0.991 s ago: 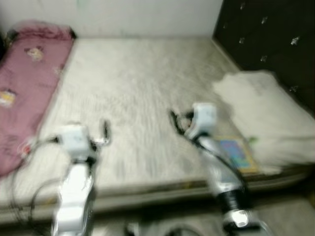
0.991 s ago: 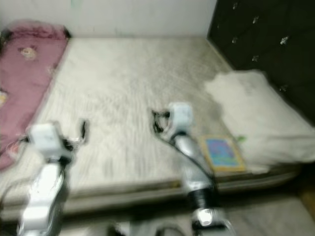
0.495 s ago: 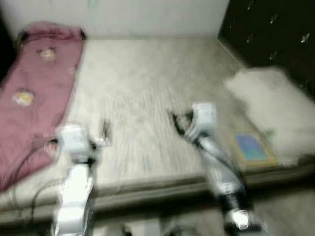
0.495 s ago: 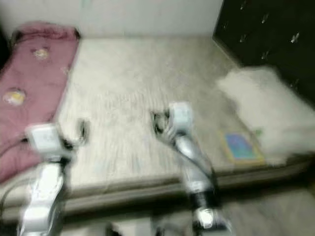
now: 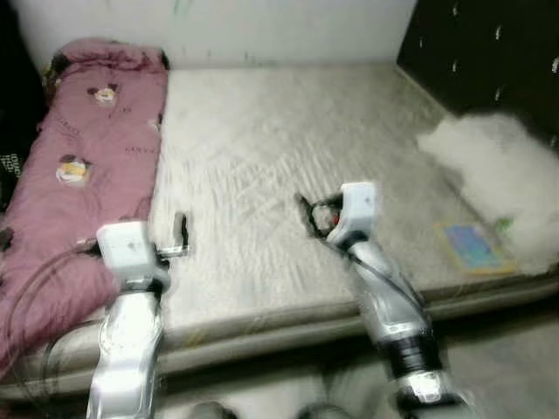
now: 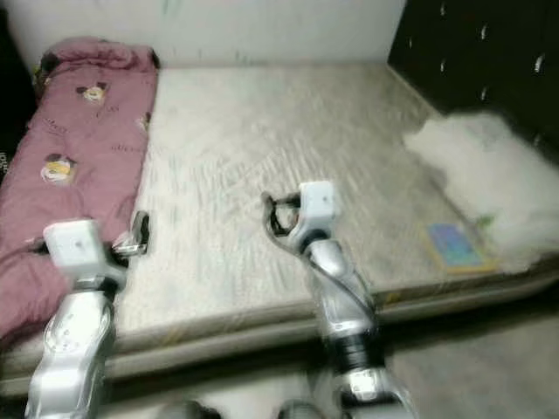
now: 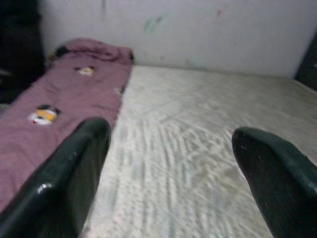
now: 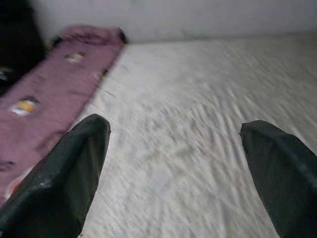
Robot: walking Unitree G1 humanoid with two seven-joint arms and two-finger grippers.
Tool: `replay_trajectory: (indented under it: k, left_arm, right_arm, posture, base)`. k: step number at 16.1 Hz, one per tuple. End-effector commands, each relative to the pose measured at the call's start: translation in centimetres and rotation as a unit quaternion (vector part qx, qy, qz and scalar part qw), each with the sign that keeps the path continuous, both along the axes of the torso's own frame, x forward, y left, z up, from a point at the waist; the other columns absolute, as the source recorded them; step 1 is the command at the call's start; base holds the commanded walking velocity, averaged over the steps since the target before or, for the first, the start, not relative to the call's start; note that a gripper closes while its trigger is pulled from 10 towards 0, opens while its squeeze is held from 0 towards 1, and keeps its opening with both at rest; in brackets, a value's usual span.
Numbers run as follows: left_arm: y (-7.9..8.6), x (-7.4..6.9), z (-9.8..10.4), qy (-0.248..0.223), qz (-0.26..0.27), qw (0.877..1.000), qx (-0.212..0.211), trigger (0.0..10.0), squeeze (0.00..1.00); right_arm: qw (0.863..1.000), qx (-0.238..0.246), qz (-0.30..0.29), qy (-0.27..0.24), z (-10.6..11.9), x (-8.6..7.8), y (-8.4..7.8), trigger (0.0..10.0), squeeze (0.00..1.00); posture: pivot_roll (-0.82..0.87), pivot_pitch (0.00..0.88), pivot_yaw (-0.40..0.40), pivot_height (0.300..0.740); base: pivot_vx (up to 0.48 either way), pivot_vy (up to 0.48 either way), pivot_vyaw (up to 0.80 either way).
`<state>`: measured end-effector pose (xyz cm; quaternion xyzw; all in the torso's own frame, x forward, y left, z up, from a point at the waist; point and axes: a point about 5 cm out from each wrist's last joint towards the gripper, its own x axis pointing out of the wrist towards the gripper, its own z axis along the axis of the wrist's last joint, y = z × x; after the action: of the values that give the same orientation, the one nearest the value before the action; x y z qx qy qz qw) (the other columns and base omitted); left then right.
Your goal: Clean up the room
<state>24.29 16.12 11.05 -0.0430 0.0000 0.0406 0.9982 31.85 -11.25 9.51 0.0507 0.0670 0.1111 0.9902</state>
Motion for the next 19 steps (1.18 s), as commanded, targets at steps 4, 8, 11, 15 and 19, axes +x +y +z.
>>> replay_trajectory:
  k: [4,8,11,15,19]
  left_arm:
    - [0.50,0.04,0.20,-0.001,0.006,1.000,0.003,10.0,0.00]
    - [0.45,0.03,0.20,0.000,0.007,1.000,0.003,10.0,0.00]
    - [0.49,0.03,0.18,0.002,0.007,1.000,0.002,10.0,0.00]
    - [0.57,0.00,0.18,0.003,0.010,1.000,0.002,10.0,0.00]
    - [0.79,-0.02,0.20,0.006,0.017,1.000,0.009,10.0,0.00]
  right_arm:
    - [1.000,0.004,0.004,-0.004,0.53,0.26,0.47,10.0,0.00]
    - [1.000,0.004,0.004,-0.003,0.50,0.26,0.39,10.0,0.00]
    - [1.000,0.004,0.004,-0.001,0.46,0.27,0.42,10.0,0.00]
    - [1.000,0.001,0.004,-0.007,0.61,0.28,0.48,10.0,0.00]
    - [1.000,0.004,0.003,-0.002,0.53,0.28,0.59,10.0,0.00]
  posture:
    - [-0.03,0.000,-0.035,0.740]
    - [-0.03,0.000,-0.034,0.740]
    - [-0.03,0.000,-0.034,0.740]
    - [-0.03,0.000,-0.034,0.740]
    - [-0.03,0.000,-0.033,0.740]
  base:
    - [0.000,0.480,0.00]
    - [0.000,0.480,0.00]
    - [0.000,0.480,0.00]
    - [0.000,0.480,0.00]
    - [0.000,0.480,0.00]
